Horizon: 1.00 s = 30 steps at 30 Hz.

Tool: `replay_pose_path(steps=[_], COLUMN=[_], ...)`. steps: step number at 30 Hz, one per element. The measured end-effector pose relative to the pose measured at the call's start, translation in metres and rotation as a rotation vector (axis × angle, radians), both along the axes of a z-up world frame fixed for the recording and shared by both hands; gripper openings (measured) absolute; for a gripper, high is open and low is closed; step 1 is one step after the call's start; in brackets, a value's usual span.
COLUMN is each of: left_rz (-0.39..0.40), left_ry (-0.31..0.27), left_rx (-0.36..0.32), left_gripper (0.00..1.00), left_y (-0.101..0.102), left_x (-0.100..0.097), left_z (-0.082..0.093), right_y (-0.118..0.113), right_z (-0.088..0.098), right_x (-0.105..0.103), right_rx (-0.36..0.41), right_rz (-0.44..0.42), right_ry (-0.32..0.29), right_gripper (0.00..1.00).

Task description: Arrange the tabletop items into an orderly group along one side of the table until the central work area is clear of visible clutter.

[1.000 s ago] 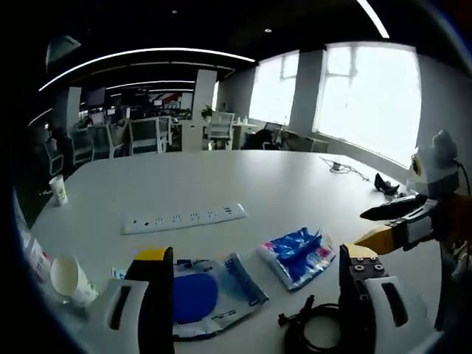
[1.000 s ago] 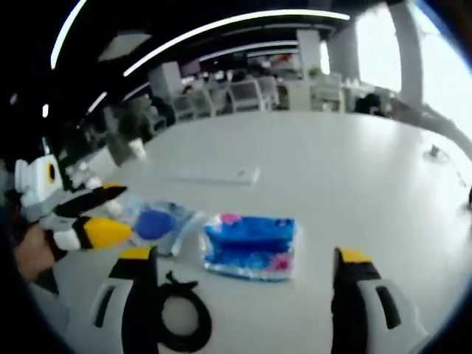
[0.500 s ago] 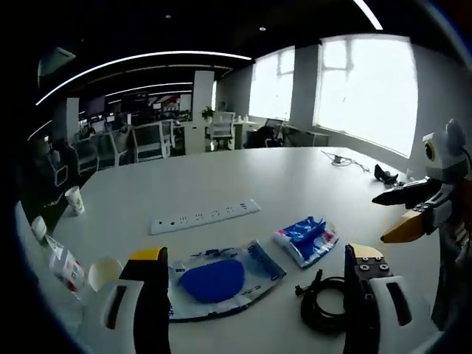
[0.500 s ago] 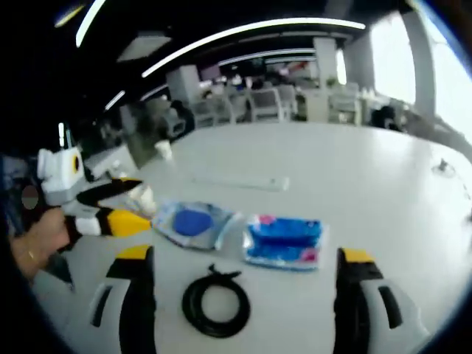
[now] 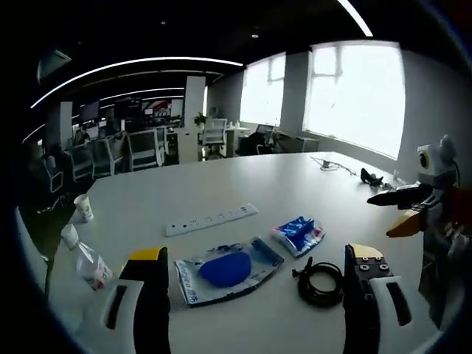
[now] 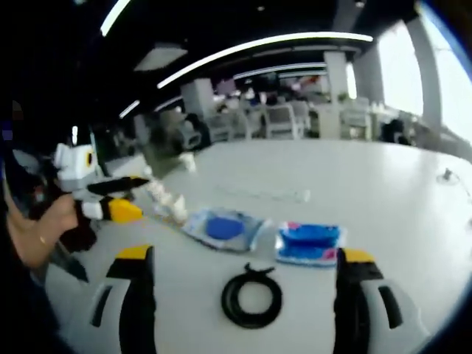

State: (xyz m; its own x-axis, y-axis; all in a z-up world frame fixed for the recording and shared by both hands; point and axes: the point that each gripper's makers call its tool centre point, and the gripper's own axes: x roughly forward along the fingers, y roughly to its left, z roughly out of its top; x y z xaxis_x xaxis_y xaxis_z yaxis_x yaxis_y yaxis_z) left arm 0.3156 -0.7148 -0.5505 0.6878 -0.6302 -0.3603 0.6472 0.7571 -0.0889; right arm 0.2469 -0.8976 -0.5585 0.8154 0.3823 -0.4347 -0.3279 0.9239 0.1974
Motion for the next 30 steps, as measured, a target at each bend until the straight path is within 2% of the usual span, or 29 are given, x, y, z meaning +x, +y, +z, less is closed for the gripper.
replay_pose_path(steps=[1,5,6,8,12,16,21,25,27,30], left_rz=[-0.001,0.0,-0.015,-0.005,-0.021,-0.034,-0.009,0.024,0.02,0.037], left_ry=[-0.013,-0.004,-0.021,-0.004,-0.022,-0.037,-0.017,0.007,-0.007,0.022], left_rx=[-0.001,-0.009,-0.006,0.002,-0.001,0.015,0.015,0.019,0.028,0.042], left_gripper=[1.0,1.0,1.0,1.0,1.0,1.0,1.0,1.0,1.0,1.0], left_y=[0.004,0.024,0.028,0.038,0.053,0.072,0.098,0.119,0.128,0.142], left_x=[-0.003,-0.018,-0.023,-0.031,-0.048,-0.069,-0.089,-0.105,-0.116,-0.13], left_z=[0.002,0.006,0.008,0.008,0.015,0.017,0.012,0.004,0.001,-0.005], right_y=[0.002,0.01,0.011,0.014,0.021,0.027,0.031,0.03,0.031,0.032], right_z=[0.002,0.009,0.01,0.011,0.009,0.002,-0.011,-0.021,-0.026,-0.032], right_x=[-0.002,-0.015,-0.018,-0.025,-0.041,-0.059,-0.082,-0.102,-0.111,-0.124], right_rx=[0.004,-0.003,-0.012,-0.038,-0.055,-0.038,-0.012,0.006,0.016,-0.003], right_rz=[0.004,0.026,0.031,0.034,0.048,0.051,0.043,0.002,0.001,-0.007], right_ry=[-0.01,-0.046,-0.054,-0.073,-0.084,-0.072,-0.05,-0.029,-0.017,-0.002], right_gripper=[1.0,1.0,1.0,1.0,1.0,1.0,1.0,1.0,1.0,1.0])
